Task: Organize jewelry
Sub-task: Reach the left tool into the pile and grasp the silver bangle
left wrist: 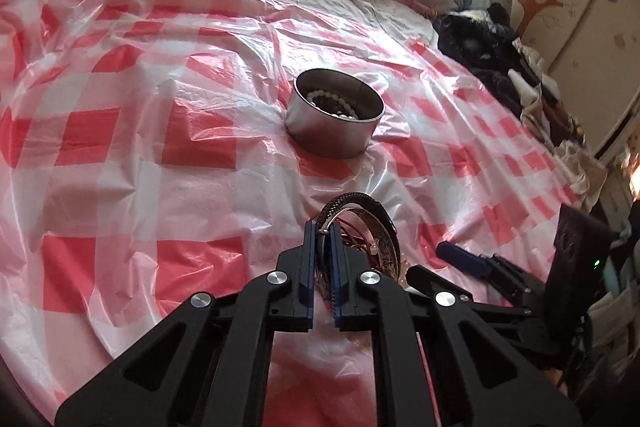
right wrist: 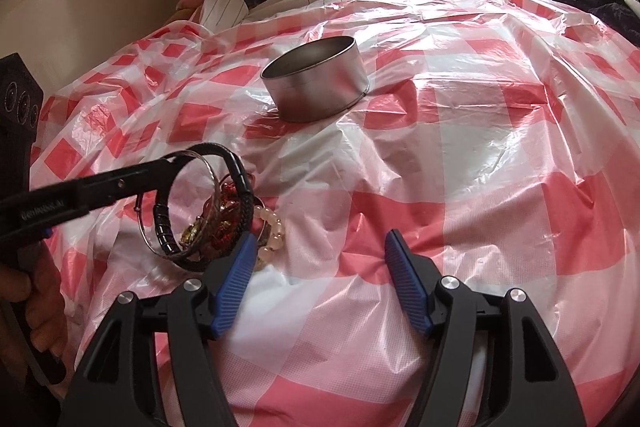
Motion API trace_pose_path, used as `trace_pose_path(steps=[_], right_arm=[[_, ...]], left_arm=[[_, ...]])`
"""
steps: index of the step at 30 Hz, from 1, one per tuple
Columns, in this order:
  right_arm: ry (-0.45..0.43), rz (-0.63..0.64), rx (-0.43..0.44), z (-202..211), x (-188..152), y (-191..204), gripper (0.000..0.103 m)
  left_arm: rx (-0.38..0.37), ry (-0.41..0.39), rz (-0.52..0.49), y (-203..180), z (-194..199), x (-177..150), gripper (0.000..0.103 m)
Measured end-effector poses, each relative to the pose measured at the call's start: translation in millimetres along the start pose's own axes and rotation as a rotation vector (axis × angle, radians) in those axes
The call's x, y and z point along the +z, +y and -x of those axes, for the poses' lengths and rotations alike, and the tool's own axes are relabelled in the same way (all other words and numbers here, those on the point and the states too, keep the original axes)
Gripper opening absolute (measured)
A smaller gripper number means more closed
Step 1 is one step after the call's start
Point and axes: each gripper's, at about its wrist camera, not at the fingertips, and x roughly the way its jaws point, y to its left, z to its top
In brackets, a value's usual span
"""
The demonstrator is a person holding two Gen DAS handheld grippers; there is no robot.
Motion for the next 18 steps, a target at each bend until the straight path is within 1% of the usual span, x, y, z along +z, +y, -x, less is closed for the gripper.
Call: trace_pose_path(steps=[1, 2, 3, 5, 7, 11, 16, 18], right_arm=[[-0.003, -0.003, 0.0, 0, 0, -1, 0.066], [-0.001, -0.003, -0.001, 0, 0, 0, 0.066], [0.002, -0.001, -0.004, 0, 0, 0, 0.067], [0.004, 0.006, -0.006, -1, 0, 2, 0.068], [0.004, 0.006, -0.006, -1, 0, 2, 0.068], [0.005, 0.011, -0.009, -1, 0, 3, 0.069], [0.003, 0.015, -0.012, -1, -1, 3, 0.069], [-0.019, 0.027, -0.017, 3, 0, 7, 0.07]], left_arm=[[0.063, 0.018, -0.001, 4, -2, 0, 0.006], [0.141, 0.055, -0.035, 6, -9, -1, 0.006], [0.182, 0.091, -0.045, 10, -16, -2, 0.006], [0.195, 0.092, -0.024, 14, -20, -5, 0.006], [0.202, 0.074, -0.045, 11, -16, -3, 0.006], [0.185, 0.039, -0.029, 14, -4, -1, 0.005], [0.041, -0.027, 0.085, 27, 12, 5, 0.005], [0.0, -0.066, 0.116, 29, 24, 9, 0.006]])
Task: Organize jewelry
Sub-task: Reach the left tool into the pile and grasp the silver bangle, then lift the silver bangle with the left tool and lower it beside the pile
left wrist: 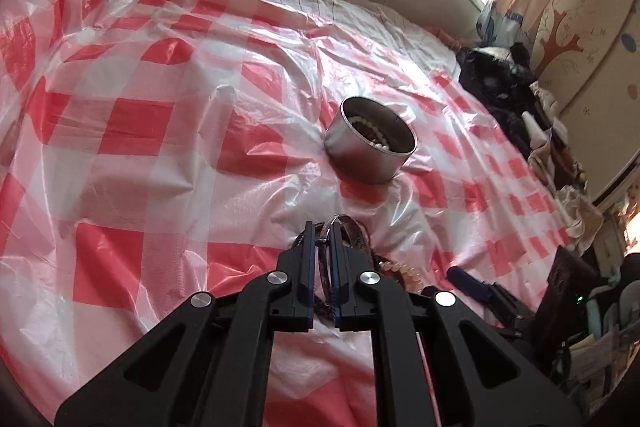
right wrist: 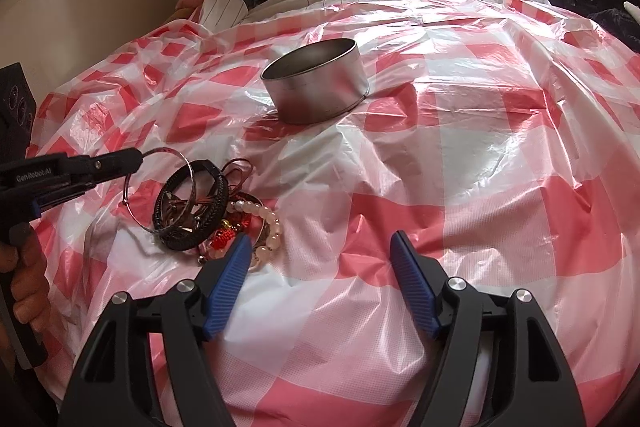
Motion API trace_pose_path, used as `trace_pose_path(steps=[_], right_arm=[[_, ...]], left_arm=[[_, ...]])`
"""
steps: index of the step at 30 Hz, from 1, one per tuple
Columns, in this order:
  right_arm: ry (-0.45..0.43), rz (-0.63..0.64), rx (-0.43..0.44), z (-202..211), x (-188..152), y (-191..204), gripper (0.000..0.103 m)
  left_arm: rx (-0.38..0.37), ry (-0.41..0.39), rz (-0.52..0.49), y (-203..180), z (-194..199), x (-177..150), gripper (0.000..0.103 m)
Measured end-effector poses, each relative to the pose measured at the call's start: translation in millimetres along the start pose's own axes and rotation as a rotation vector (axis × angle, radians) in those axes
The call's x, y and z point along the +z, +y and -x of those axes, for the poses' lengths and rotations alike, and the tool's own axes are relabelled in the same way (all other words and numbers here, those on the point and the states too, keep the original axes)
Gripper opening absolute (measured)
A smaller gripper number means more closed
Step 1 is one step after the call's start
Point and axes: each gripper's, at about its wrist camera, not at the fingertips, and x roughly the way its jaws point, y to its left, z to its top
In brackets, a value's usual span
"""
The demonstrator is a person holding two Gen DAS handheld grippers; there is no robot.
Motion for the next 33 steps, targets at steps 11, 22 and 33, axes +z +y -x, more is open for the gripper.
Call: trace_pose_path(steps=[11, 22, 33], right_arm=[[-0.014, 0.402, 0.111, -18, 27, 96, 0.088], [0.132, 0.46, 0.129, -59, 32, 106, 0.068], [0.004, 0.311, 0.149, -14, 36, 73, 0.065]], left_arm=[[0.108, -0.06, 0.007, 10, 21, 13, 0.006], [0.309, 0.025, 0.024, 35, 0, 6, 0.007], [0.34, 0.116, -0.006, 35, -27, -8, 0.035]])
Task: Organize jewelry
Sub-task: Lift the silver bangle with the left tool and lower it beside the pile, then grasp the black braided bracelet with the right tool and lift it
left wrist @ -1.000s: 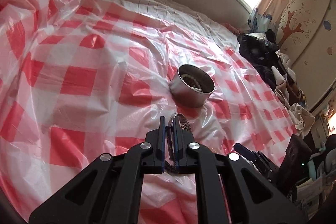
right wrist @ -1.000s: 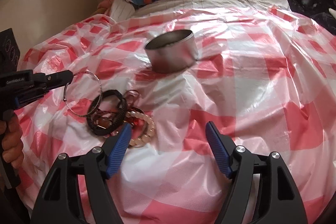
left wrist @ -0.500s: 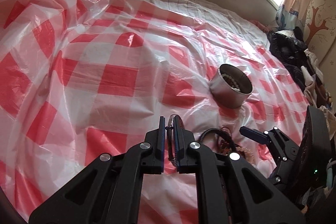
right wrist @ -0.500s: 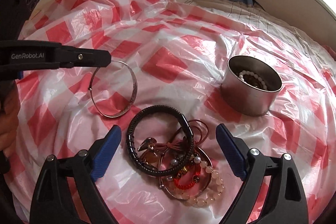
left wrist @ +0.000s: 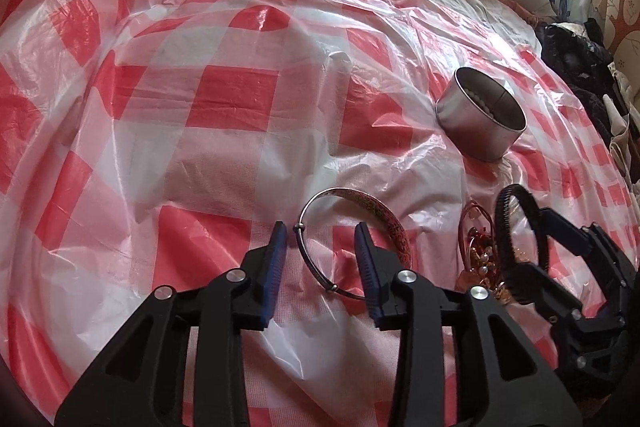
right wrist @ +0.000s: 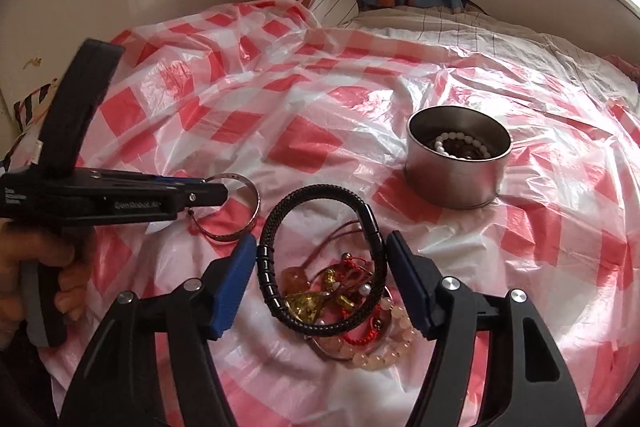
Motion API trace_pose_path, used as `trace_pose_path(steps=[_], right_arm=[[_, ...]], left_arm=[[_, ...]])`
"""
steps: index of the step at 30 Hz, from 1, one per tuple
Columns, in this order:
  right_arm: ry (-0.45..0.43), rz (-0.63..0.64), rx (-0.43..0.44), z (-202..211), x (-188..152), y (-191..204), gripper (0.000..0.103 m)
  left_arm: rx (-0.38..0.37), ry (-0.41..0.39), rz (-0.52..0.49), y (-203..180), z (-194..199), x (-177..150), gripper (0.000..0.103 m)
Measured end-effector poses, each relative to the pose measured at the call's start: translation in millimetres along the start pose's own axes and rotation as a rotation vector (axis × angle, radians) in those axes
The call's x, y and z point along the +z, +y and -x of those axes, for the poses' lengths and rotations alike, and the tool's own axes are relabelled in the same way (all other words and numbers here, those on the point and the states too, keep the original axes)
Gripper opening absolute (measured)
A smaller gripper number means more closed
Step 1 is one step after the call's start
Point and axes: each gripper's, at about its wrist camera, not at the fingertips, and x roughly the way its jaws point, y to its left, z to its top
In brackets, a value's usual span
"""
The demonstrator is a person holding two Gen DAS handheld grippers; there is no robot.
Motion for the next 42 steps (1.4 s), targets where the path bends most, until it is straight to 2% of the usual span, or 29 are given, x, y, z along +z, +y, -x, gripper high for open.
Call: trace_pose_path(steps=[3, 6, 7, 8, 10, 13, 16, 19, 22, 24, 28, 33, 37, 40, 42], right_arm=[[0.007, -0.053, -0.074, 11, -6, -19, 0.065], [0.033, -0.112, -0.156, 12, -11, -40, 0.066], [0.057, -0.128, -0.184, 9, -13, -47, 0.067], [0.083, -0.142, -0.206, 5, -16, -53, 0.067], [0.114, -0.185, -0.219, -1, -22, -63, 0.07], [0.092, -0.203, -0.234, 4, -25, -69, 0.073], [0.062, -0.214, -0.252, 10, -26, -73, 0.075], [0.074, -0.227, -0.254, 7, -27, -77, 0.076], [0.067, -0.253, -0.266, 6, -28, -83, 0.076], [0.059, -0.287, -0.252, 7, -28, -88, 0.074], [0.054, -0.292, -0.218, 7, -27, -88, 0.076], [0.012, -0.322, -0.254, 14, -29, -91, 0.075], [0.059, -0.342, -0.264, 5, -30, -99, 0.067], [0.091, -0.323, -0.276, -3, -31, -97, 0.049], [0.088, -0.312, -0.275, -3, -31, -96, 0.023]], left_arm=[[0.048, -0.001, -0.041, -6, -4, -2, 0.039], [0.056, -0.005, -0.057, -8, -3, -3, 0.039], [0.057, -0.006, -0.065, -8, -3, -3, 0.035], [0.062, -0.008, -0.077, -9, -2, -3, 0.023], [0.072, -0.018, -0.098, -10, 1, -2, 0.011], [0.038, -0.061, -0.104, -13, 13, 0, 0.005], [0.024, -0.095, -0.121, -18, 21, 2, 0.005], [0.017, -0.062, -0.128, -20, 15, 1, 0.005], [0.052, -0.03, -0.15, -23, 4, -2, 0.005], [0.048, -0.023, -0.158, -25, 3, -3, 0.005], [0.046, -0.01, -0.155, -25, -1, -4, 0.005], [0.039, -0.01, -0.143, -24, -2, -4, 0.005], [0.042, -0.006, -0.141, -24, -4, -4, 0.005], [0.045, -0.004, -0.145, -25, -5, -4, 0.005], [0.043, -0.014, -0.155, -26, -3, -4, 0.005]])
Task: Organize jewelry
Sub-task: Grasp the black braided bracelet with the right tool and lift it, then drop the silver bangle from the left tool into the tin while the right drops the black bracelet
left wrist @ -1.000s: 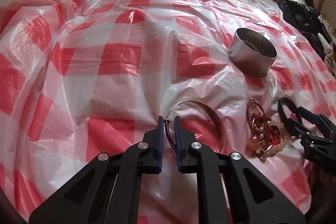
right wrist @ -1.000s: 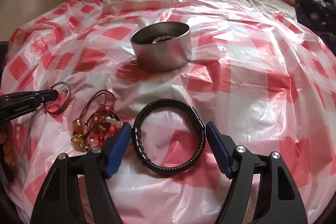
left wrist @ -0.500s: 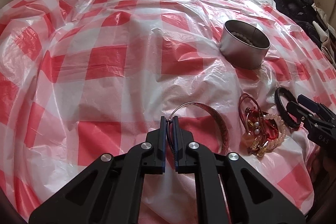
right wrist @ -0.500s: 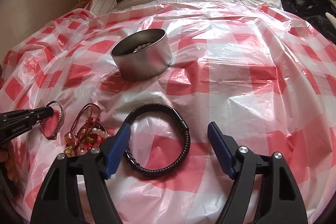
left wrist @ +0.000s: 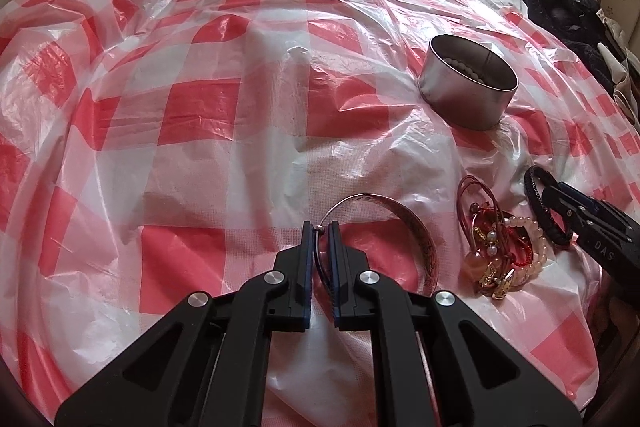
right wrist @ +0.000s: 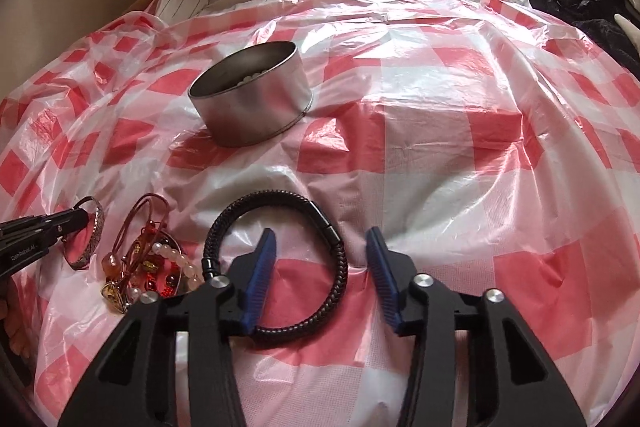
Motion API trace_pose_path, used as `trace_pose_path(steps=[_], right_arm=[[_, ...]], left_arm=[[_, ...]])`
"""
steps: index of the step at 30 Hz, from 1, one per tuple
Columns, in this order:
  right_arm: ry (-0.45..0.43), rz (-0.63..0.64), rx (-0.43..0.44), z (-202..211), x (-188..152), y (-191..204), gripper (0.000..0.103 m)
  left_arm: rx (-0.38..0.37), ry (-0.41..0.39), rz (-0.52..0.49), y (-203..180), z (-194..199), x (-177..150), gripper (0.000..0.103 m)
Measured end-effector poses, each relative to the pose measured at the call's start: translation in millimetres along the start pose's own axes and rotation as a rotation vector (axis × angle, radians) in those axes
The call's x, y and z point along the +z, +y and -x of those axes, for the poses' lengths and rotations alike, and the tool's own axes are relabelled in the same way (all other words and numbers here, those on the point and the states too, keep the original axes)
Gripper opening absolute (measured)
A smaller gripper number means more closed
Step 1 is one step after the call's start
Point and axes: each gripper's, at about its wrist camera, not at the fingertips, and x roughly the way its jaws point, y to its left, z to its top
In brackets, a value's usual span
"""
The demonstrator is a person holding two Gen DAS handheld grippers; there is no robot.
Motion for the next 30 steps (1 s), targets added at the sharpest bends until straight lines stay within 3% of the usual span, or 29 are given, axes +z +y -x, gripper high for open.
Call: trace_pose_path(steps=[2, 5, 9, 18, 26, 30], right_arm=[[-0.014, 0.0, 0.001, 2, -1, -1, 0.014], [-0.068, 0.029, 0.017, 13, -2, 4, 0.01], [-0.132, 0.074, 0.052, 24, -1, 16, 0.011], [-0.13, 0.064, 0.077, 24, 1, 14, 0.011], [-0.158, 0.046, 0.096, 30, 2, 13, 0.011], [-0.182, 0.036, 0.108, 36, 5, 11, 0.011]], left_arm=[[-0.023, -0.028, -0.002, -2, 6, 2, 0.005], [-0.06, -0.078, 0.001, -5, 17, 4, 0.005], [-0.06, -0.074, -0.003, -6, 15, 5, 0.005], [-0.084, -0.09, 0.013, -3, 15, 6, 0.005], [-0.116, -0.179, -0.015, -14, 30, 8, 0.005], [-0.18, -0.234, -0.025, -21, 41, 11, 0.005]])
